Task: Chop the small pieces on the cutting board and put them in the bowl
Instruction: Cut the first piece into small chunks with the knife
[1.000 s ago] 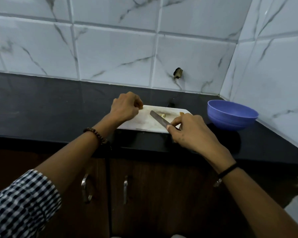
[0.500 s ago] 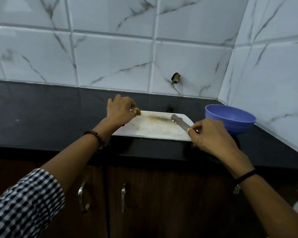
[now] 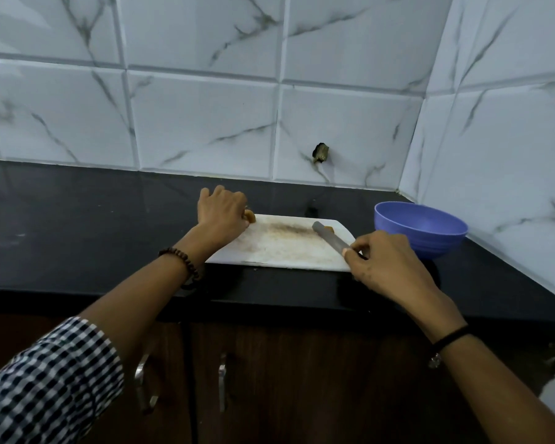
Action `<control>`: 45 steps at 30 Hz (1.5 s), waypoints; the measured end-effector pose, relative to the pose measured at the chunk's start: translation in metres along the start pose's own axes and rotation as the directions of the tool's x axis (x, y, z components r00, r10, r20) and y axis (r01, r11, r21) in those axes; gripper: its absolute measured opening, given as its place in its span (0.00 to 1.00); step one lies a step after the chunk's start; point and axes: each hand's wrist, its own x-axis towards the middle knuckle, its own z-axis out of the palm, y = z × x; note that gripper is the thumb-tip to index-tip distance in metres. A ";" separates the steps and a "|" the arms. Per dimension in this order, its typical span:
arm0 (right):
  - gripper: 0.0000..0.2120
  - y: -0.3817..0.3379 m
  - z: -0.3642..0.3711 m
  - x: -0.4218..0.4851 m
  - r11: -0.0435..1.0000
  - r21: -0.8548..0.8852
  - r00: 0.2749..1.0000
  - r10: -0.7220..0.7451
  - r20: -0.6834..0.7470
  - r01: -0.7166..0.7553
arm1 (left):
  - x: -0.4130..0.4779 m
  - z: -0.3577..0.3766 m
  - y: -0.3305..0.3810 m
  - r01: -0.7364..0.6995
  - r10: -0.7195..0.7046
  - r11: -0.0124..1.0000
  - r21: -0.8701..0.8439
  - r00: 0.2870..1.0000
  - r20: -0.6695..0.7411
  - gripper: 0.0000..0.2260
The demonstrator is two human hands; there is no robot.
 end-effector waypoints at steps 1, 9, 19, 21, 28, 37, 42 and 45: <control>0.12 0.001 0.000 0.001 1.000 0.006 1.000 0.004 -0.003 -0.004 | -0.001 0.000 0.001 -0.008 0.008 0.999 -0.032 1.000 -0.014 0.09; 0.14 -0.002 0.003 0.001 0.996 0.079 0.998 -0.026 -0.064 0.031 | -0.017 -0.015 0.028 -0.042 0.174 0.774 -0.632 0.973 0.148 0.09; 0.13 -0.017 0.006 -0.003 0.978 0.193 0.997 -0.073 -0.024 0.077 | -0.026 -0.018 0.032 -0.010 0.154 0.727 -0.686 0.977 0.149 0.09; 0.13 -0.023 0.010 -0.001 0.976 0.201 0.997 -0.079 -0.022 0.082 | -0.027 -0.014 0.033 0.012 0.113 0.720 -0.694 0.984 0.135 0.10; 0.12 -0.034 0.022 0.007 0.976 0.203 0.997 -0.071 -0.029 0.075 | -0.023 -0.010 0.032 0.028 0.076 0.717 -0.697 0.990 0.118 0.07; 0.13 -0.049 0.025 0.016 0.989 0.105 0.995 -0.102 -0.007 0.103 | -0.016 -0.003 0.032 0.050 0.070 0.678 -0.734 0.989 0.132 0.05; 0.12 -0.061 0.030 0.027 0.996 0.013 0.996 -0.091 0.024 0.091 | -0.013 -0.001 0.031 0.053 0.065 0.685 -0.726 0.989 0.134 0.05; 0.10 -0.067 0.028 0.025 0.994 -0.031 0.994 -0.108 0.034 0.109 | -0.014 -0.002 0.033 0.039 0.063 0.693 -0.720 0.991 0.114 0.05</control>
